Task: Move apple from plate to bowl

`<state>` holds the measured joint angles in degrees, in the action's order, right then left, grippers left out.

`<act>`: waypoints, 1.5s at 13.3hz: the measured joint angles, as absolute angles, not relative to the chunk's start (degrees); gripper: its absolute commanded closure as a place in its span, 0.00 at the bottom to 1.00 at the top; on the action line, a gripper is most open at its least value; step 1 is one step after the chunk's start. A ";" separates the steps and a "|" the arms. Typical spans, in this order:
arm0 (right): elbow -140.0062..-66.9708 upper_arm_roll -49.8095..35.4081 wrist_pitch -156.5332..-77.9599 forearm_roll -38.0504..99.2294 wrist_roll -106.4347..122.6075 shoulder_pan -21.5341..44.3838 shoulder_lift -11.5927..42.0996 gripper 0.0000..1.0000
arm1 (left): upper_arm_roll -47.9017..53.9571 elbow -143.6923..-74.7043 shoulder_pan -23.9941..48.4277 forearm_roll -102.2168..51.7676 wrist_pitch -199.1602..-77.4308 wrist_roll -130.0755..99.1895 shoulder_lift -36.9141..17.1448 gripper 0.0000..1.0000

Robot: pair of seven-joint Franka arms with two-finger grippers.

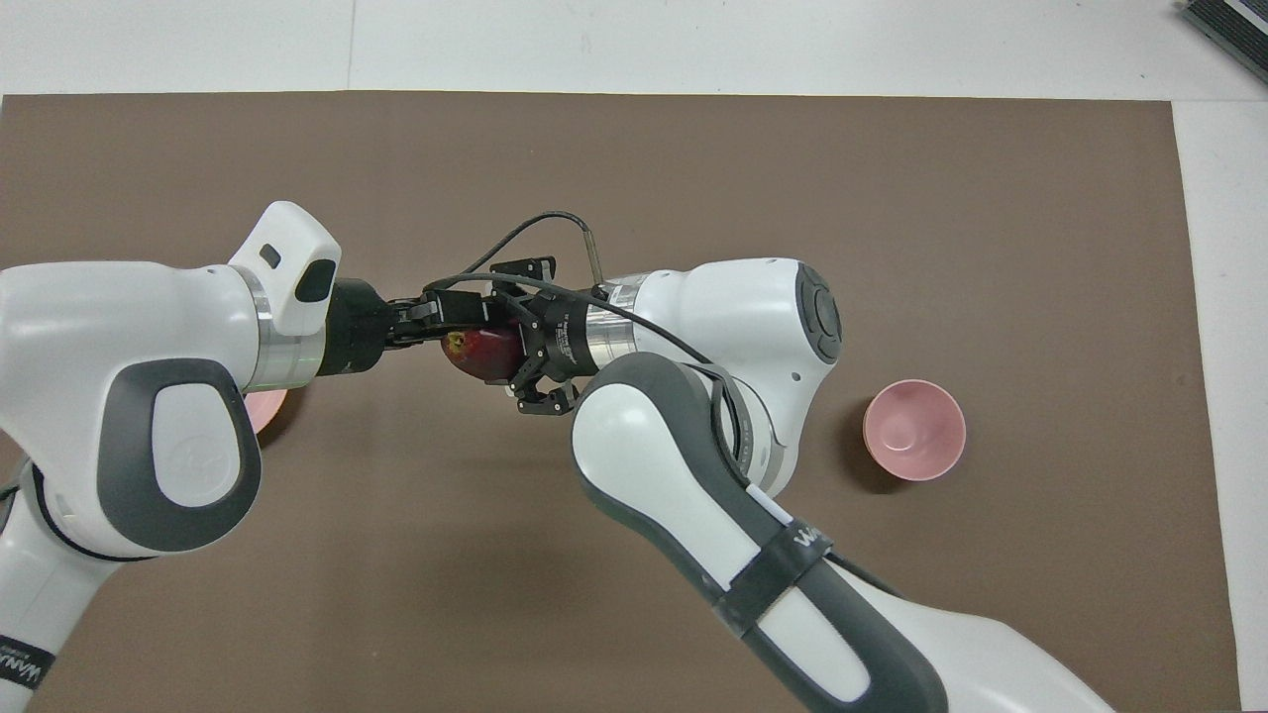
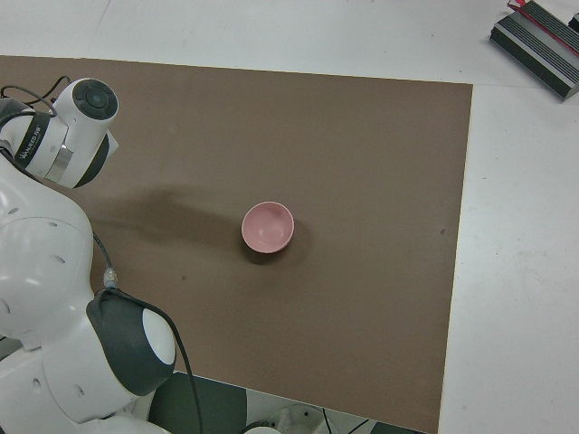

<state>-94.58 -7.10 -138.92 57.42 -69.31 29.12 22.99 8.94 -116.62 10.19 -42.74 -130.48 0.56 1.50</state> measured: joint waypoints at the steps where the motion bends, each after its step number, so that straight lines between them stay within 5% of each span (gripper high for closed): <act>1: -94.56 -7.10 -138.83 57.42 -69.32 29.07 22.99 0.74 | 8.95 -116.63 10.20 -42.74 -130.48 0.56 1.50 0.96; 3: -94.44 -7.13 -138.49 57.43 -69.35 28.89 22.99 0.73 | 8.96 -116.59 10.22 -42.75 -130.48 0.52 1.50 0.60; 4: -94.35 -7.12 -138.08 57.43 -69.35 28.72 22.96 0.74 | 8.99 -116.51 10.24 -42.77 -130.48 0.35 1.50 0.19; 5: -94.23 -7.14 -137.07 57.42 -69.35 28.31 22.90 0.74 | 9.08 -116.41 10.29 -42.81 -130.43 0.06 1.50 0.00; 16: -90.86 -6.53 -118.97 38.31 -61.68 16.03 19.19 0.74 | 7.46 -114.31 8.17 -19.28 -125.79 0.11 1.26 0.00; 20: -88.32 -6.38 -114.38 28.17 -51.76 13.89 19.07 0.73 | 7.23 -104.02 4.89 -4.62 -114.63 0.13 -0.20 0.00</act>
<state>-88.32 -6.38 -114.38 28.17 -51.76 13.89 19.07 7.23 -104.02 4.89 -4.62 -114.63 0.13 -0.20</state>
